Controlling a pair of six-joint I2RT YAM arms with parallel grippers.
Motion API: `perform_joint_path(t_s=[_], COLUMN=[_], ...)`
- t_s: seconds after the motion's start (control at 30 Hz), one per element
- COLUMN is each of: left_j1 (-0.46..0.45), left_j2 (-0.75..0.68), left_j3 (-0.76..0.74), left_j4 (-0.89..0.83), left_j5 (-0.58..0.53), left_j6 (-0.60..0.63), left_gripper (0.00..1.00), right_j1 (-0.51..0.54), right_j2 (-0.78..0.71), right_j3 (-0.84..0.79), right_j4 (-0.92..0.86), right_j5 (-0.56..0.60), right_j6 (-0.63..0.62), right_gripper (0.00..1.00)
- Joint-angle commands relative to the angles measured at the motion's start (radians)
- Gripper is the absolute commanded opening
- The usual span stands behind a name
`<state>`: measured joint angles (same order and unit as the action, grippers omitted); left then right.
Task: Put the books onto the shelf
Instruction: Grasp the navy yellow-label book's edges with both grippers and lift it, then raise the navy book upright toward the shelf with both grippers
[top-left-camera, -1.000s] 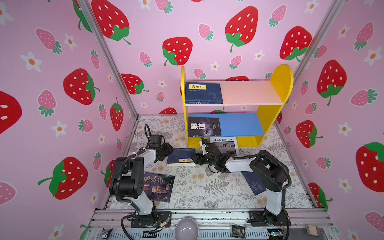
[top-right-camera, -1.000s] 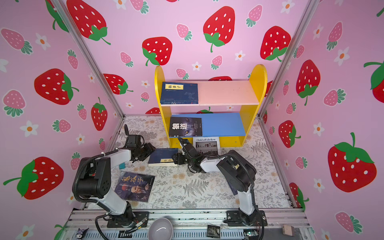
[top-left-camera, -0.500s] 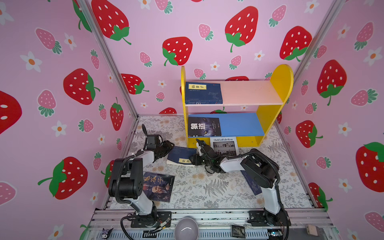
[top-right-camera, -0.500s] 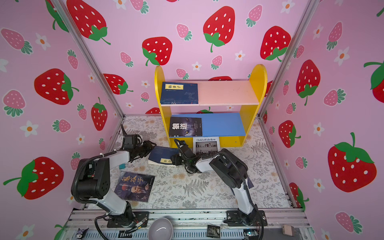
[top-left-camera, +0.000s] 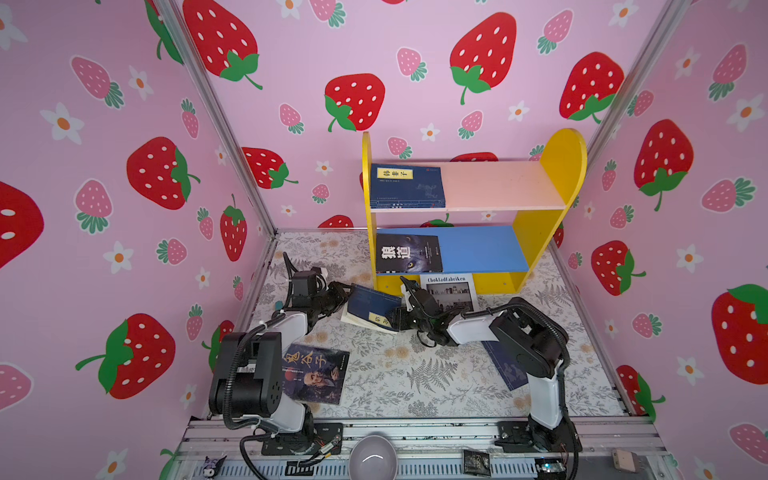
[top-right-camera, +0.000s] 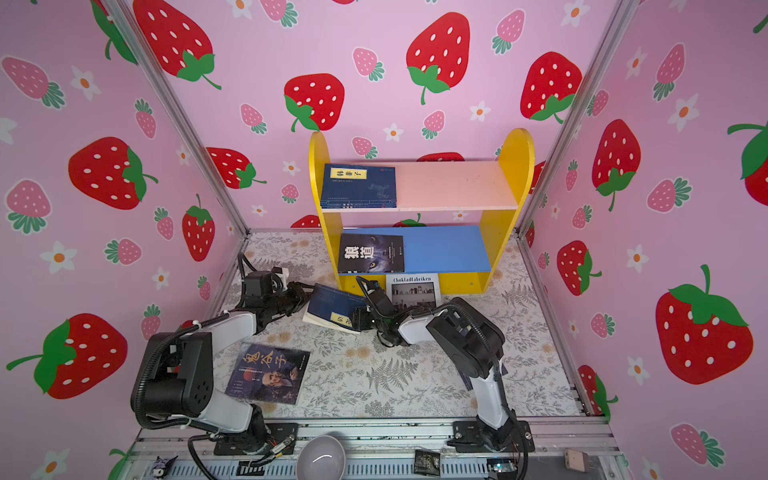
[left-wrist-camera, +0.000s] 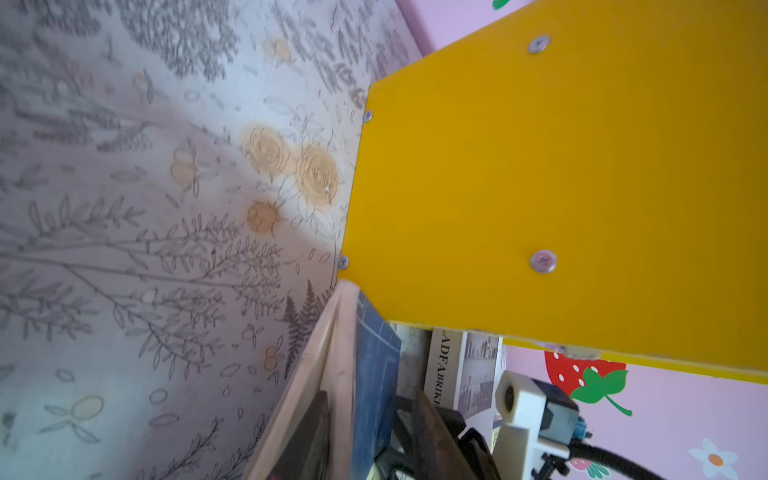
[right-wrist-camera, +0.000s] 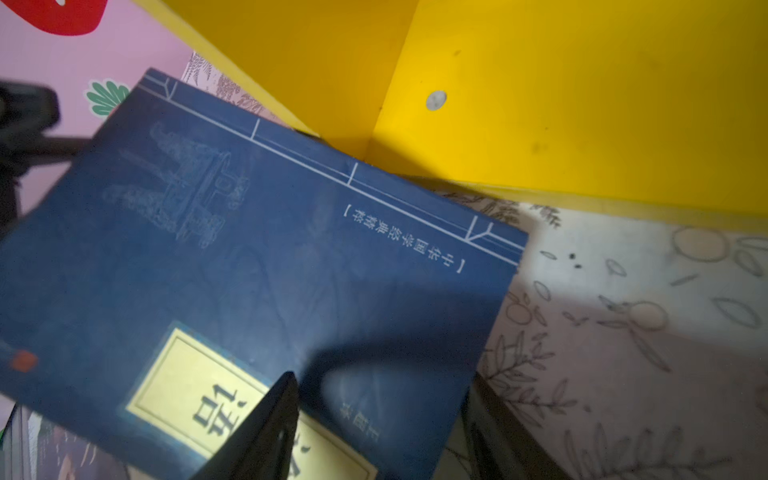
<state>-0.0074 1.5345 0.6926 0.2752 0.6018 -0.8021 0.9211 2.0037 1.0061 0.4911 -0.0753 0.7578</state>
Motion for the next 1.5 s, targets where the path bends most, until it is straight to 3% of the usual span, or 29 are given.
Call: perform_joint_path(t_s=[0.0,0.33,0.47,0.53,0.67,0.83,1.0,1.1,1.2,1.47], left_j1=[-0.027,-0.06,-0.073,-0.089,-0.128,-0.155,-0.177,-0.178,-0.179,-0.179], left_j2=[-0.018,-0.098,-0.183,-0.248,-0.398,-0.545,-0.689,-0.73,-0.713,-0.641], left_j3=[-0.002,0.004,0.017,0.031,0.09,0.187,0.323,0.431,0.534,0.617], left_j4=[-0.03,-0.114,-0.183,-0.257,-0.49,-0.718,-0.884,-0.887,-0.847,-0.683], left_j5=[0.059,0.032,0.018,-0.004,-0.085,-0.049,-0.006,0.053,0.152,0.344], left_j6=[0.005,0.016,0.018,0.039,0.106,0.136,0.193,0.231,0.253,0.199], left_gripper=[0.32,0.16,0.07,0.0,0.0,0.0,0.0,0.0,0.0,0.0], right_j1=[0.002,-0.001,-0.009,-0.019,-0.027,-0.039,-0.12,-0.194,-0.237,-0.245], right_j2=[-0.015,-0.022,-0.077,-0.136,-0.324,-0.57,-0.727,-0.783,-0.817,-0.855], right_j3=[-0.013,-0.006,-0.006,-0.009,-0.035,-0.065,-0.073,-0.109,-0.152,-0.205], right_j4=[-0.016,-0.008,-0.025,-0.045,-0.08,-0.172,-0.247,-0.165,-0.042,0.206], right_j5=[0.002,-0.011,-0.018,-0.021,-0.018,-0.021,-0.252,-0.484,-0.638,-0.764], right_j6=[0.001,-0.004,-0.034,-0.059,-0.196,-0.413,-0.485,-0.418,-0.325,-0.185], right_gripper=[0.64,0.65,0.71,0.74,0.77,0.9,0.97,0.97,0.97,0.98])
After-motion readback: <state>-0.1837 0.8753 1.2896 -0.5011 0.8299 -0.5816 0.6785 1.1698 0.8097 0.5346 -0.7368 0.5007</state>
